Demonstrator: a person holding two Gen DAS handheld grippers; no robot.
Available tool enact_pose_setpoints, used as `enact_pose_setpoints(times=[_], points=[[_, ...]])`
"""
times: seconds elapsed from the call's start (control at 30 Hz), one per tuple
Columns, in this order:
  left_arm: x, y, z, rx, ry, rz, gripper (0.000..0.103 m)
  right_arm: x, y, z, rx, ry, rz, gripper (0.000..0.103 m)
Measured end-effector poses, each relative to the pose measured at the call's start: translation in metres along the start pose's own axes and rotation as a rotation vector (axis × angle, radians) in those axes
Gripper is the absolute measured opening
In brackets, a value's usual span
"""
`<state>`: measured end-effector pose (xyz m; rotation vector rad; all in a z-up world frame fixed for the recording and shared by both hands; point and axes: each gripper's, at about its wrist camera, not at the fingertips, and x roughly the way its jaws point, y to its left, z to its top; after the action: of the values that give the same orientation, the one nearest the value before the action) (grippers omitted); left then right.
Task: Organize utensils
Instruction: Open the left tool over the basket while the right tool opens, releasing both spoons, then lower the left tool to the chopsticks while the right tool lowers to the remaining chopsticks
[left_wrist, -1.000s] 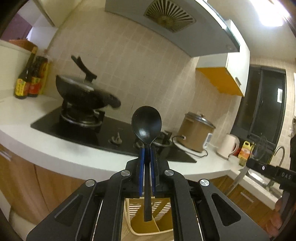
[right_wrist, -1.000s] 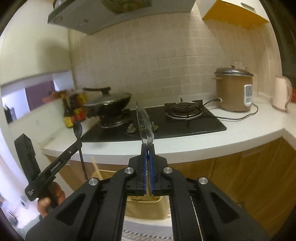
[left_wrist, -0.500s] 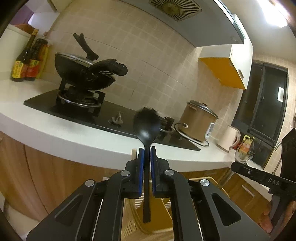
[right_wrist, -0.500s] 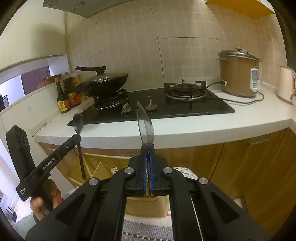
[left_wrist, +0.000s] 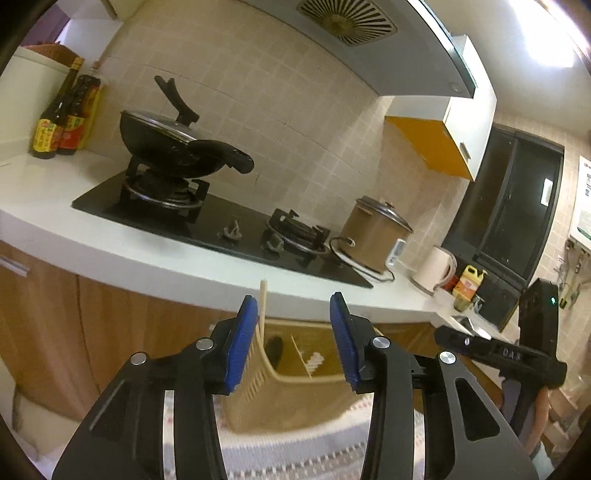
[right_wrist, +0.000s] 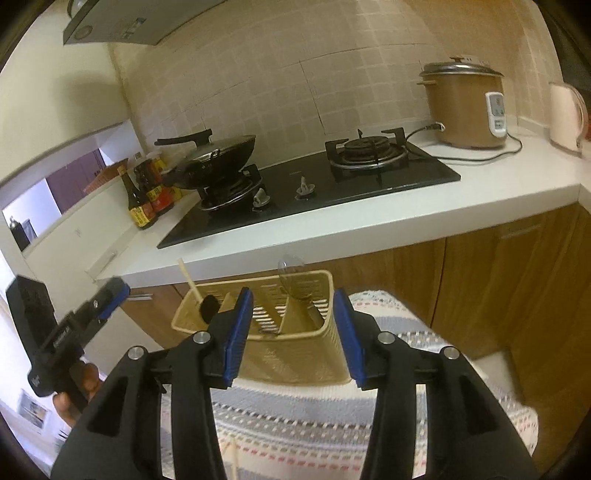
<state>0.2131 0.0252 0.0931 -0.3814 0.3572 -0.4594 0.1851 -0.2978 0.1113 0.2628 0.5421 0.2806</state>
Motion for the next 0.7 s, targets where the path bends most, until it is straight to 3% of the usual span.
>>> enact_pose_setpoints(times=[0.1,0.2,0.4,0.57,0.7], points=[[-0.015,-0.004,-0.003,-0.012,0.058,-0.028,0.039,-0.018,0.006,-0.002,0.003,0.008,0.005,0.042],[-0.027,-0.01,-0.009,-0.014,0.165,-0.037,0.039,-0.033,0.016,-0.008,-0.017,0.052,-0.038,0.042],[-0.037,-0.025,-0.032,0.041,0.376,-0.008,0.039,-0.041,0.025,-0.04,-0.026,0.247,-0.099,0.042],[-0.025,-0.029,-0.087,0.101,0.655,0.018,0.039,-0.026,0.021,-0.087,0.0,0.439,-0.108,0.042],[-0.007,-0.017,-0.144,0.097,0.818,0.059,0.039,-0.002,0.02,-0.131,0.001,0.588,-0.107,0.042]])
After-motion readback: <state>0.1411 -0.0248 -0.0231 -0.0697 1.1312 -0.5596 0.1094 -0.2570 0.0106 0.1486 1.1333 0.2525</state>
